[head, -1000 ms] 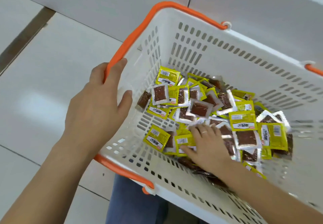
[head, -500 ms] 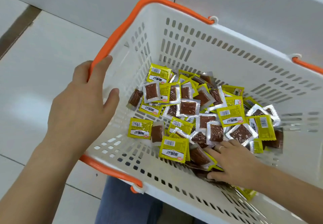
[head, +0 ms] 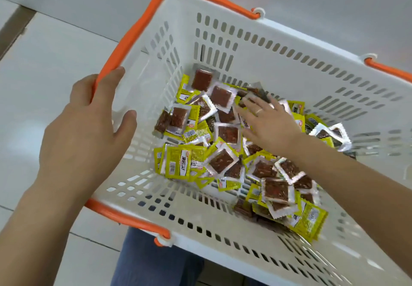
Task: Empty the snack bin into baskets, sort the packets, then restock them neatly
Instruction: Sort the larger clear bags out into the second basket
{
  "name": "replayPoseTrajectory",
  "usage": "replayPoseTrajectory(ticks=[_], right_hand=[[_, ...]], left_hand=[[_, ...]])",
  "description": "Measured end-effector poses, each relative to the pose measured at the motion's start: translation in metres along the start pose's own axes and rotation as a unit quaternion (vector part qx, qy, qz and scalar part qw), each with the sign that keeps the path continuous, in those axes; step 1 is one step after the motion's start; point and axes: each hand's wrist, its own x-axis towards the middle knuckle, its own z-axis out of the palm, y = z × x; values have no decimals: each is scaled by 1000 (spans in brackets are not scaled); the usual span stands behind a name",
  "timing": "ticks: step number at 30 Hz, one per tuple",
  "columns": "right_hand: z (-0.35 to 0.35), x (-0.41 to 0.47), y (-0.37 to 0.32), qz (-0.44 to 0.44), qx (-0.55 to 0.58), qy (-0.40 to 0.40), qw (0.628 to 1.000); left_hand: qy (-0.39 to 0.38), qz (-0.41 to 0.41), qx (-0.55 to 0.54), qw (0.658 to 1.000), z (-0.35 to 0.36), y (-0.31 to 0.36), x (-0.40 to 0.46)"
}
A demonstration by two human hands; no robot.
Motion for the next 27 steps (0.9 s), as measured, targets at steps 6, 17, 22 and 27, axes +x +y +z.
replayPoseTrajectory(ticks=[6, 17, 22, 27], right_hand=[[27, -59, 16, 0, -30, -75, 997], [23, -121, -73, -33, 310, -109, 944], [23, -102, -15, 192, 239, 108, 946], [40, -99, 51, 418, 257, -2, 871]], left_hand=[[23, 85, 0, 996, 5, 10, 2], [-251, 348, 109, 897, 77, 144, 11], [-255, 394, 173, 866, 140, 186, 34], [-274, 381, 279, 838, 183, 198, 41]])
